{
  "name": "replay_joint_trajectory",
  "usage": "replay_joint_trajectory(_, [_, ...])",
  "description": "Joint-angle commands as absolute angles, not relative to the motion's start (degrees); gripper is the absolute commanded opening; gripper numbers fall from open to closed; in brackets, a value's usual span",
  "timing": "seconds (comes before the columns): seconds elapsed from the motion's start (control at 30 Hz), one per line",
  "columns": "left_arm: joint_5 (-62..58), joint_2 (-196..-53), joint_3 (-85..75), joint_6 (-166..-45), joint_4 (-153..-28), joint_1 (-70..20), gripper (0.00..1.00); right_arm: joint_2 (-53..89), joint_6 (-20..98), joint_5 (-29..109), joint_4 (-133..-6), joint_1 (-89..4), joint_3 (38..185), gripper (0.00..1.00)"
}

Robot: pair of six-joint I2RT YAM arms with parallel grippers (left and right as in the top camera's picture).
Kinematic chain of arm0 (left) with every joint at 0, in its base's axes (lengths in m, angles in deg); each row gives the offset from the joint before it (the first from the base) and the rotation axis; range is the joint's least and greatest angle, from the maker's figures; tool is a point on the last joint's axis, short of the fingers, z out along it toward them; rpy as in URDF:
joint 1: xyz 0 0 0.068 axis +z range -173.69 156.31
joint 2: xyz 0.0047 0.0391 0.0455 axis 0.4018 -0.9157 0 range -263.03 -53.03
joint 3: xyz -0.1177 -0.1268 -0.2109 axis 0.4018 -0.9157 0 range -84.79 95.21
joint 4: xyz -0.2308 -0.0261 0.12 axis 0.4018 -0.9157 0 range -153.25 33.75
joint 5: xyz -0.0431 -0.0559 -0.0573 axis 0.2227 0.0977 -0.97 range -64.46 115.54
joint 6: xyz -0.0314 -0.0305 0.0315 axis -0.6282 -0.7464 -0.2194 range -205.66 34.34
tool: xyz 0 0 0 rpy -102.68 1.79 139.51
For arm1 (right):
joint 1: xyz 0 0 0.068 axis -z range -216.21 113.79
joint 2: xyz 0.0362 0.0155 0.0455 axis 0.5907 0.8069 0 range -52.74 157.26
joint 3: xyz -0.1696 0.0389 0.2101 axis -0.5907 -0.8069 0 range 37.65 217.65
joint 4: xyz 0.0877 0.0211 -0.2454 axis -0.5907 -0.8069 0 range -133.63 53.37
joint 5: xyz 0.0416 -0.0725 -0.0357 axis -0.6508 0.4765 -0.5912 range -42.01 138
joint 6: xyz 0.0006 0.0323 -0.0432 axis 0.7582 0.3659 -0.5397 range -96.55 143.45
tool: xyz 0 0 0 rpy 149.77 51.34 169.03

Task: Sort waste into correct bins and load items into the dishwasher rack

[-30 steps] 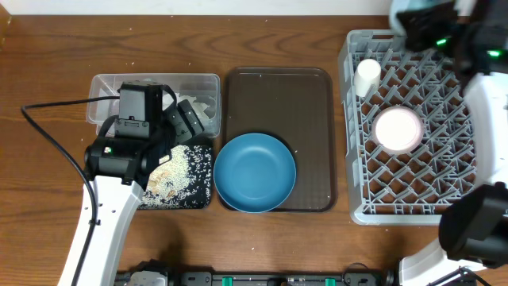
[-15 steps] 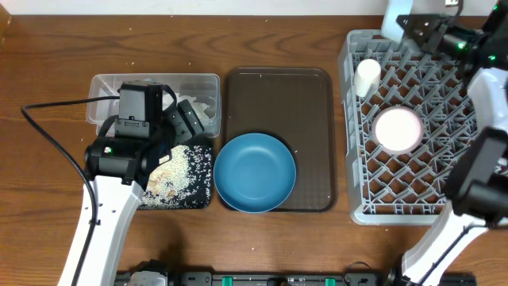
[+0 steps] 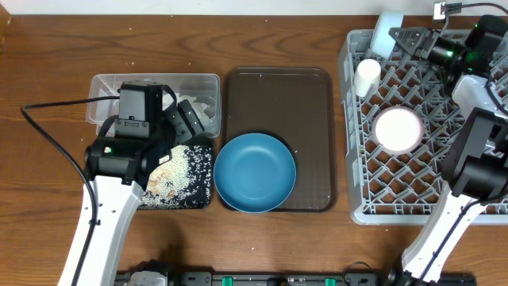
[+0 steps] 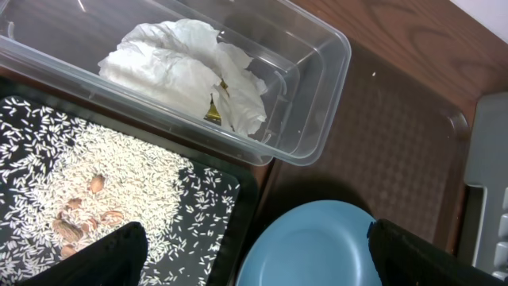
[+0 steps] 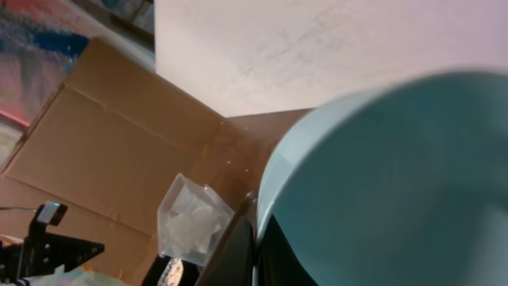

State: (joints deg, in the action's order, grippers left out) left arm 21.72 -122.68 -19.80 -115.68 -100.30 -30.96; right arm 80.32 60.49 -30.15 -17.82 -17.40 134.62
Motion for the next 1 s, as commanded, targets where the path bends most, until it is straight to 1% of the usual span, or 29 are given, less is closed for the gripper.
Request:
replay_joint_trajectory(0.0, [22.82,-122.27,-18.56,-115.55,-100.32,-30.76,0.91,82.81,61.21,-32.01,-17.78,-15.98,135.02,0.01])
replay_joint_trajectory(0.23, [22.82,-122.27,-18.56,-115.55,-100.32,-30.76,0.91,83.03,61.08,-33.11,-17.56,-14.08,135.02,0.01])
replay_joint_trajectory(0.43, [22.82,-122.27,-18.56,-115.53,-100.32,-30.76,0.91,83.05,59.4,-34.15,-21.08,-12.46,134.97,0.01])
replay_joint_trajectory(0.47, [22.82,-122.27,-18.56,-115.55,-100.32,-30.76,0.91,83.05,58.61,-34.22,-22.39,-12.16,134.97,0.04])
replay_joint_trajectory(0.5, [22.82,-122.27,-18.56,-115.55,-100.32,-30.76,0.91,83.05,58.26,-34.39,-22.96,-11.96,134.97,0.08])
replay_joint_trajectory(0.53, [22.82,-122.27,-18.56,-115.55,-100.32,-30.76,0.91,83.05,58.28,-34.83,-23.13,-11.63,134.97,0.14])
replay_joint_trajectory(0.57, [22.82,-122.27,-18.56,-115.55,-100.32,-30.76,0.91,83.05,58.3,-35.09,-23.22,-11.28,134.97,0.24])
replay_joint_trajectory(0.6, [22.82,-122.27,-18.56,-115.55,-100.32,-30.76,0.91,83.05,58.3,-35.57,-23.35,-10.93,134.97,0.31])
replay_joint_trajectory(0.7, [22.82,-122.27,-18.56,-115.55,-100.32,-30.76,0.91,83.03,58.61,-37.61,-23.33,-9.88,134.97,0.43])
replay_joint_trajectory(0.73, [22.82,-122.27,-18.56,-115.55,-100.32,-30.76,0.91,83.03,58.87,-38.09,-23.35,-9.45,134.97,0.56])
replay_joint_trajectory(0.8, [22.82,-122.27,-18.56,-115.53,-100.32,-30.76,0.91,83.03,59.64,-38.74,-23.35,-8.57,134.97,0.99])
replay_joint_trajectory(0.97, [22.82,-122.27,-18.56,-115.55,-100.32,-30.76,0.91,83.03,61.36,-38.83,-23.35,-5.97,134.97,0.99])
